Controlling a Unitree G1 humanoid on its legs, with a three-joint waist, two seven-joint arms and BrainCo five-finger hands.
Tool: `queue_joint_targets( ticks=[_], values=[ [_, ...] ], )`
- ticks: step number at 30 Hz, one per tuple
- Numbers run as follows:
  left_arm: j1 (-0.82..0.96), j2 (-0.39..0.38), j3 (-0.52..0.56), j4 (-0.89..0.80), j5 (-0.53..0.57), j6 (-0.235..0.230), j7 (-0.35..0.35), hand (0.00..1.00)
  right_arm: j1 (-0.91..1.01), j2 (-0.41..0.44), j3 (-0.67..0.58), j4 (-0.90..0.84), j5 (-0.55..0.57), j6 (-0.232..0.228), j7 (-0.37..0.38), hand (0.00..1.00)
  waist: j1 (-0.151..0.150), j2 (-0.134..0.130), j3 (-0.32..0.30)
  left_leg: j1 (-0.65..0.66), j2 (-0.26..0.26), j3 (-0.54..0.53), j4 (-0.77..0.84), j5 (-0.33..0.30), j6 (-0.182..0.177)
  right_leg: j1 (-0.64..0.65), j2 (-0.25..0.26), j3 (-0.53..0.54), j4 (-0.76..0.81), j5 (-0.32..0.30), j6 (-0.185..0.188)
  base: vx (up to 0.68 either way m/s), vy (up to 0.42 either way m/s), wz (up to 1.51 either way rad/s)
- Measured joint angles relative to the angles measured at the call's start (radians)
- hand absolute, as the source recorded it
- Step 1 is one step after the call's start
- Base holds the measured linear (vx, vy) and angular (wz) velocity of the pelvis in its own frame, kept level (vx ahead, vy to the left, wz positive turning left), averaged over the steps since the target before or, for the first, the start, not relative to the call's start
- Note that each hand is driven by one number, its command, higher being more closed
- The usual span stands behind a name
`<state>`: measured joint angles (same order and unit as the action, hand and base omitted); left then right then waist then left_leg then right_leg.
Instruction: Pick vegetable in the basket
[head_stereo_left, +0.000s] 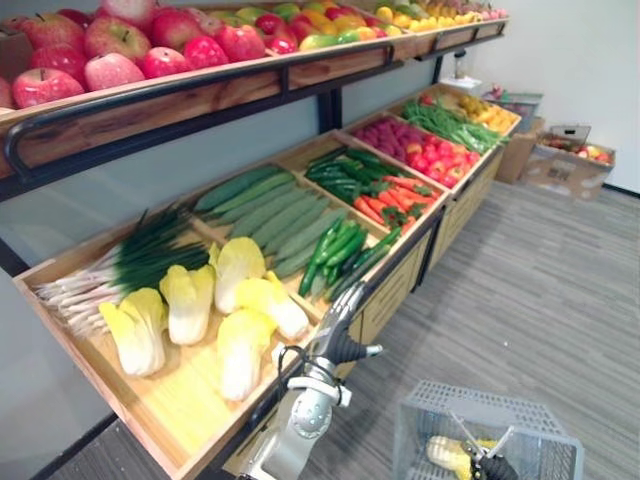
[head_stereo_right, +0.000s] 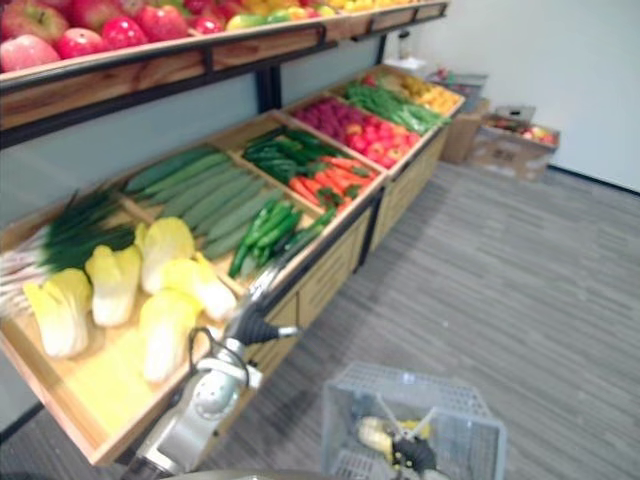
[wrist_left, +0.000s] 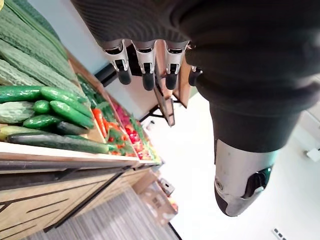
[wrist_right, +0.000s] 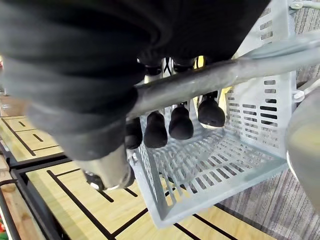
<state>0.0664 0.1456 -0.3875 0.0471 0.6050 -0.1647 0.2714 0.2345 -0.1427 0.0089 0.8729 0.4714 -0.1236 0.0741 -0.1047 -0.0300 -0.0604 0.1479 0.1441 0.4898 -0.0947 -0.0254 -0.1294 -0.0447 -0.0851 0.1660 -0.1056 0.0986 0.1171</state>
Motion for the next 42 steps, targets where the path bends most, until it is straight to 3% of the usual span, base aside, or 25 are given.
queue_joint_targets(
  ticks=[7, 15, 20, 27, 34, 42],
  values=[
    [0.0, 0.014, 0.001, 0.003, 0.0, 0.0, 0.009, 0.0, 0.002, 0.001, -0.008, 0.006, -0.001, 0.0, -0.027, 1.0, -0.001, 0.007, 0.003, 0.0, 0.016, 0.004, 0.0, -0.005, -0.007, -0.002, 0.016, 0.001, 0.002, -0.003, -0.004, 0.02, -0.047, -0.03],
    [0.031, 0.015, 0.011, 0.003, -0.001, 0.0, 0.005, 0.0, -0.04, -0.008, -0.234, 0.006, -0.135, 0.003, -0.132, 1.0, 0.0, 0.023, 0.016, -0.009, 0.023, 0.006, 0.032, -0.023, -0.012, -0.001, 0.018, 0.005, 0.002, -0.003, -0.004, -0.01, -0.041, -0.02],
    [0.091, 0.023, 0.035, 0.029, -0.001, -0.024, -0.016, 0.0, -0.085, -0.069, -0.428, 0.005, -0.221, 0.013, -0.198, 1.0, 0.003, 0.047, 0.02, -0.019, 0.021, -0.008, 0.033, -0.022, -0.012, -0.003, 0.014, -0.006, 0.002, -0.01, -0.001, -0.02, -0.033, 0.06],
    [0.171, 0.062, 0.062, 0.15, 0.0, -0.033, -0.063, 0.0, -0.113, -0.166, -0.592, 0.006, -0.356, 0.015, -0.222, 1.0, 0.001, 0.045, 0.021, -0.035, 0.019, -0.038, 0.028, -0.02, -0.01, -0.004, 0.01, -0.036, 0.002, -0.019, -0.005, 0.0, -0.032, 0.12],
    [0.195, 0.095, 0.082, 0.302, 0.013, -0.047, -0.1, 0.0, -0.144, -0.2, -0.614, 0.038, -0.45, 0.018, -0.216, 1.0, -0.001, 0.043, 0.023, -0.046, 0.018, -0.057, 0.027, -0.021, -0.01, -0.004, 0.01, -0.053, 0.002, -0.022, -0.009, 0.02, -0.021, 0.08],
    [0.201, 0.097, 0.142, 0.568, 0.117, -0.044, -0.095, 0.0, -0.14, -0.227, -0.629, 0.047, -0.554, 0.025, -0.198, 1.0, -0.012, 0.05, 0.04, -0.051, 0.018, -0.063, 0.029, -0.023, -0.012, -0.004, 0.01, -0.06, 0.002, -0.032, -0.009, 0.0, -0.006, 0.01]
  ],
)
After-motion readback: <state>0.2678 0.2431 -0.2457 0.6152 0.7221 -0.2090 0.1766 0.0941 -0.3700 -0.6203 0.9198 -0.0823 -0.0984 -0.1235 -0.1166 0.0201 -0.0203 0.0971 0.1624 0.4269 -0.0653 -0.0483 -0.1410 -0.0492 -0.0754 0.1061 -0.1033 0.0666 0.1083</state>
